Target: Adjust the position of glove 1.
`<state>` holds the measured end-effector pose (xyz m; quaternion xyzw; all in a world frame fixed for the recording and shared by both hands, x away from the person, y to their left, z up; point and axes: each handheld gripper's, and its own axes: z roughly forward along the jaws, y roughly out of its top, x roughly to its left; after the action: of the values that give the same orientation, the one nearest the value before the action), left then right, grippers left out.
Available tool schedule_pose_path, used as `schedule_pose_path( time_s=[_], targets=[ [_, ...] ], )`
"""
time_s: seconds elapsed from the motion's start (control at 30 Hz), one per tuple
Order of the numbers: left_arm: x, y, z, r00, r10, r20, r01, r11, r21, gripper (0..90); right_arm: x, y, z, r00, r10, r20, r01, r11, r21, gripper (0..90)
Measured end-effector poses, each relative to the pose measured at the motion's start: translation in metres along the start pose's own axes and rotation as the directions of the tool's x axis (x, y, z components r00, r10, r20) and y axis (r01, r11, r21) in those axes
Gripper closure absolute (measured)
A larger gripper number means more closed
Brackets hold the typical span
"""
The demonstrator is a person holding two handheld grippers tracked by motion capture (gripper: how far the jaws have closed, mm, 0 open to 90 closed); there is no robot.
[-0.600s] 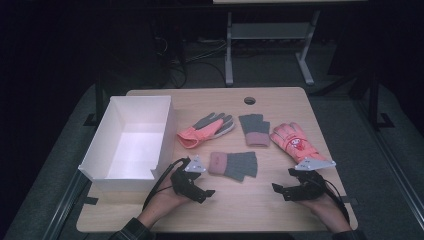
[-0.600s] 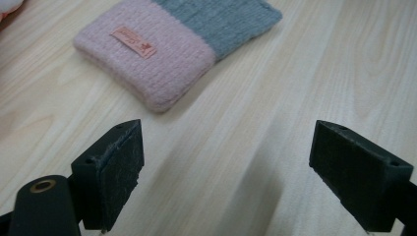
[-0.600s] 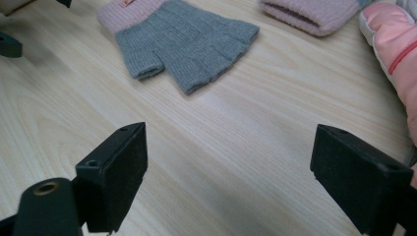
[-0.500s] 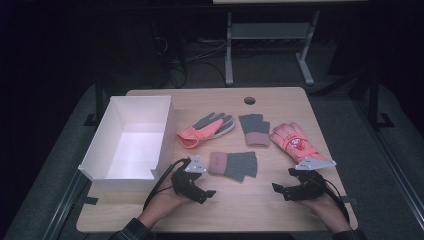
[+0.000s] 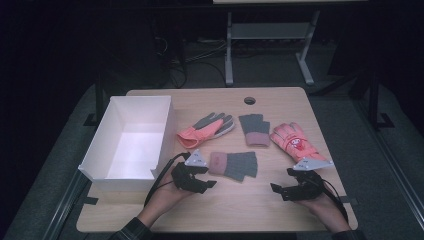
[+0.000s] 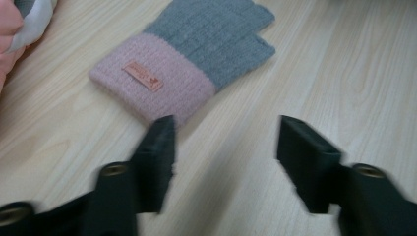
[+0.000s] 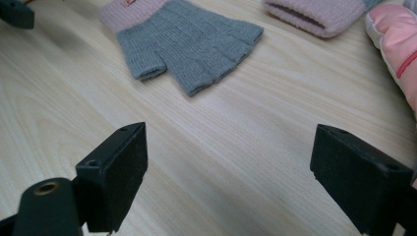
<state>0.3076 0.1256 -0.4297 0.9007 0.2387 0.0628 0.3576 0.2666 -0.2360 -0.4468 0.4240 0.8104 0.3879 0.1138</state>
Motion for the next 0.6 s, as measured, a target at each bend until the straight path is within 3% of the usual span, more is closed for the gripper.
schedule_pose_path(
  time_s=[0.27, 0.47, 0.6],
  targets=[
    [0.008, 0.013, 0.002, 0.9996, -0.028, -0.003, 0.028, 0.9996, 0.010, 88.9, -0.002, -0.001, -0.001, 0.9999, 0.001, 0.014, -0.001, 1.000, -0.011, 14.0],
    [0.012, 0.026, 0.013, 0.9988, -0.022, -0.043, 0.023, 0.9996, 0.018, 89.5, -0.002, -0.001, 0.000, 0.9999, 0.003, 0.013, -0.003, 1.000, -0.013, 14.0],
    [0.022, 0.036, 0.021, 0.9976, -0.017, -0.068, 0.019, 0.9994, 0.029, 89.5, -0.002, -0.001, 0.000, 0.9999, 0.001, 0.015, -0.001, 1.000, -0.012, 14.0]
  ],
)
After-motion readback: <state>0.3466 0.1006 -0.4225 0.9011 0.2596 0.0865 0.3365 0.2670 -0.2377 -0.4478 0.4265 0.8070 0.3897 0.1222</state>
